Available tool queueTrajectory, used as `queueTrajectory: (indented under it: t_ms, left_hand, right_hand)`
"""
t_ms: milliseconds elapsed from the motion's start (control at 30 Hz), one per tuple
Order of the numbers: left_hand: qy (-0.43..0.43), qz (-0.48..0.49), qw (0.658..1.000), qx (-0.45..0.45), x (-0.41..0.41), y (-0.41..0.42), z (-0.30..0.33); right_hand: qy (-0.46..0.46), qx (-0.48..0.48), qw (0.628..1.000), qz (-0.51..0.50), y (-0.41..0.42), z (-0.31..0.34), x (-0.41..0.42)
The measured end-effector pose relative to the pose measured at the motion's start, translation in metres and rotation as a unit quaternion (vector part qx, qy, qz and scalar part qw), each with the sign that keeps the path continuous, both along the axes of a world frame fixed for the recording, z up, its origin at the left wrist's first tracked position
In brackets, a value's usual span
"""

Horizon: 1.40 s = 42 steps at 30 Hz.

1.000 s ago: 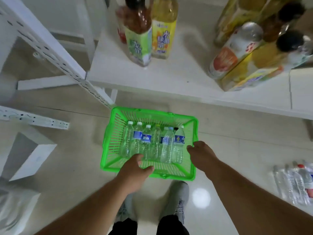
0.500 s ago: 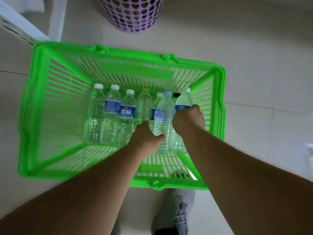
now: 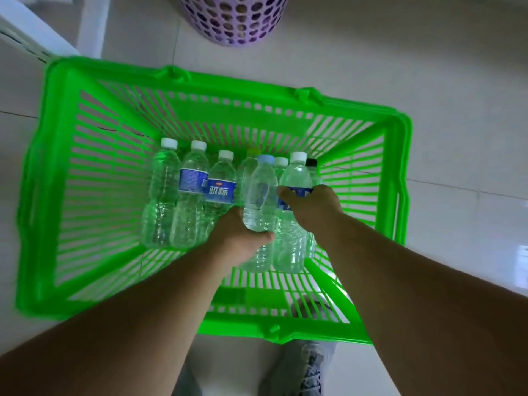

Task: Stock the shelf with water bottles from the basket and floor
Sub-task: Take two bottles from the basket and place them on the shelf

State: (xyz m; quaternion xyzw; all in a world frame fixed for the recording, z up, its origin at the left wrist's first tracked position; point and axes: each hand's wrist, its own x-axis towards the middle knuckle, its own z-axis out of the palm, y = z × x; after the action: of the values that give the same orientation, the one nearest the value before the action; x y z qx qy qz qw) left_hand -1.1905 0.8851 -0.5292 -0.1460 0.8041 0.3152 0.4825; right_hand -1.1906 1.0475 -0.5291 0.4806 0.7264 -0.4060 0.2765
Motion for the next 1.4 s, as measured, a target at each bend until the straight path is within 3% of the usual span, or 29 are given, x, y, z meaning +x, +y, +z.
queueTrajectory:
  t_ms: [167,367,533,833,967,1167,1400]
  left_hand:
    - [-0.002,0.047,0.997,0.057,0.003,-0.014,0.033]
    - [0.018,0.1,0.988,0.12,-0.004,-0.042,0.152]
    - [0.048,0.095,0.981,0.16,-0.018,-0.074,0.302]
    - [0.142,0.048,0.959,0.242,-0.022,-0.133,0.614]
    - [0.208,0.044,0.942,0.26,-0.001,-0.153,0.714]
    - [0.303,0.069,0.913,0.265,0.044,-0.164,0.815]
    - [0.364,0.093,0.884,0.279,0.084,-0.164,0.881]
  right_hand:
    - [0.072,-0.01,0.997,0.013,-0.002,0.029,0.014]
    - [0.153,-0.021,0.988,-0.014,-0.021,0.138,0.02]
    - [0.215,-0.071,0.974,-0.021,-0.047,0.302,0.01]
    - [0.344,-0.01,0.939,0.022,-0.102,0.62,0.022]
    - [0.405,-0.028,0.914,0.027,-0.119,0.729,0.037]
    - [0.494,-0.006,0.867,0.061,-0.126,0.841,0.065]
    - [0.54,-0.011,0.836,0.093,-0.122,0.916,0.099]
